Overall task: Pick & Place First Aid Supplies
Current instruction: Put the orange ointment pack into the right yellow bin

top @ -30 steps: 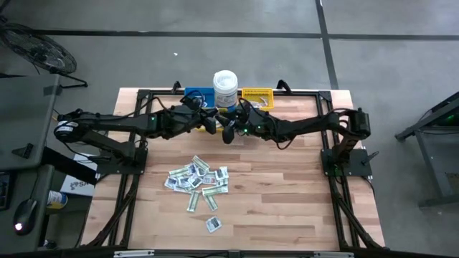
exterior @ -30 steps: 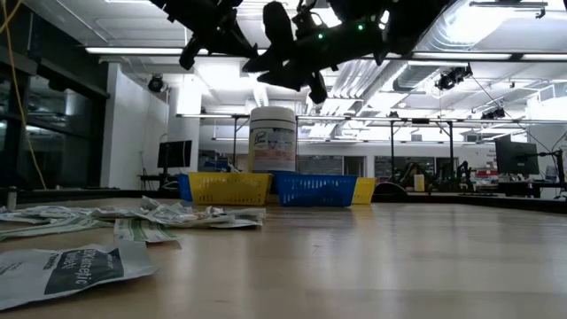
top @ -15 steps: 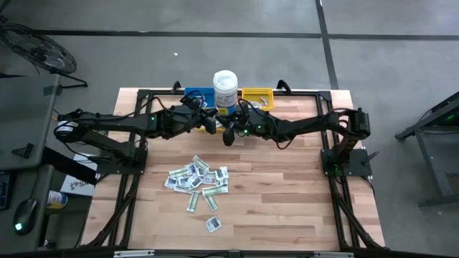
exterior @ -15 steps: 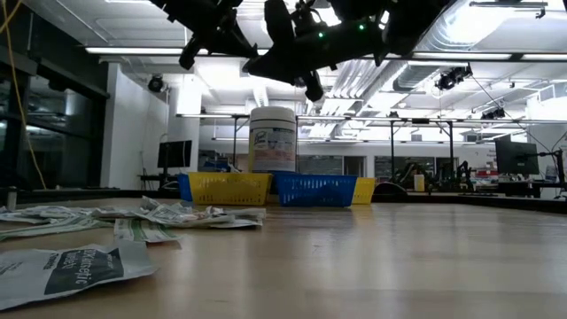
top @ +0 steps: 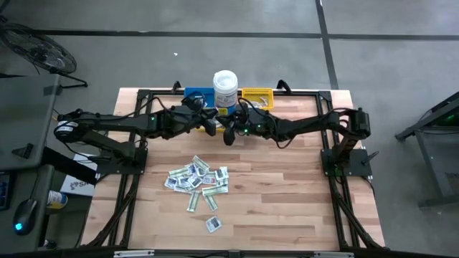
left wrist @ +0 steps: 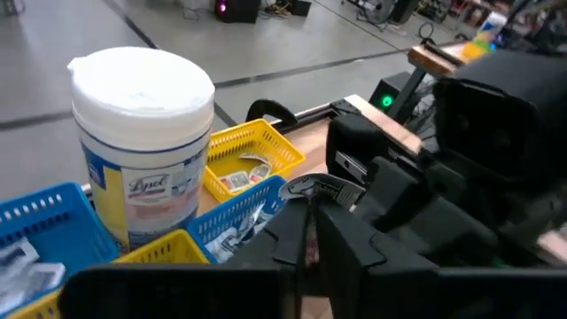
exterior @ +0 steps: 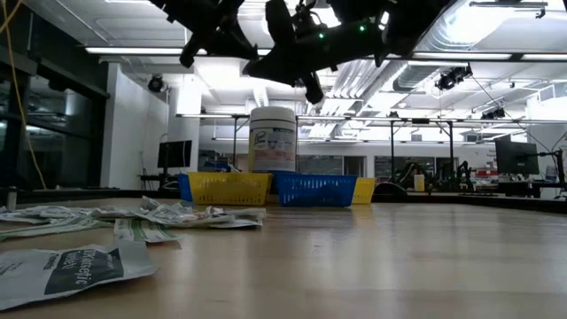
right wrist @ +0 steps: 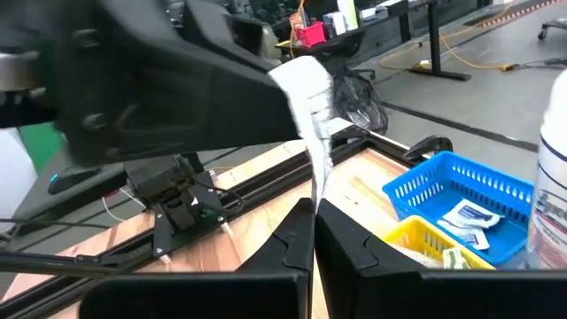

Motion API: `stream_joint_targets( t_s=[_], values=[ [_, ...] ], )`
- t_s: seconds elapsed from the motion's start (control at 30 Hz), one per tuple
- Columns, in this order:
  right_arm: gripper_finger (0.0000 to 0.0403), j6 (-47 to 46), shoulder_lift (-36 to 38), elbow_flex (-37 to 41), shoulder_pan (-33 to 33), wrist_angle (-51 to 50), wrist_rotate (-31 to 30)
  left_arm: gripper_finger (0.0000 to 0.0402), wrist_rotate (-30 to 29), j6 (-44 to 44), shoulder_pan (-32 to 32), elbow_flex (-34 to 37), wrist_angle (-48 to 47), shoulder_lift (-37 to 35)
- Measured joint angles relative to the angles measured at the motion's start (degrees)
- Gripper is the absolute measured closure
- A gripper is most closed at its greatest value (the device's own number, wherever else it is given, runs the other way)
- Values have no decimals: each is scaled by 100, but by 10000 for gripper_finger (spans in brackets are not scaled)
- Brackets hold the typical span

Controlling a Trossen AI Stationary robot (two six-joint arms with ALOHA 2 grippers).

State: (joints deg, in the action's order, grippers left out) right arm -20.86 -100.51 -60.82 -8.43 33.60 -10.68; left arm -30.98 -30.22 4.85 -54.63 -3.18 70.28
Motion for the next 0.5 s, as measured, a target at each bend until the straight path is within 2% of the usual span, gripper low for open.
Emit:
stream_joint_targets(
  t_s=[0.13,0.3,0.5],
  values=[
    [402,-141,0,0,-63,-128,35,327,-18,333,-1,-1,4,-73],
    [403,-179,120,8,-182,-619,35,273,-314,645,0,-22,3,-302],
    [403,15,531,4,-448,-1811,1,251,-489,658,0,-20,-546,-773]
  ],
)
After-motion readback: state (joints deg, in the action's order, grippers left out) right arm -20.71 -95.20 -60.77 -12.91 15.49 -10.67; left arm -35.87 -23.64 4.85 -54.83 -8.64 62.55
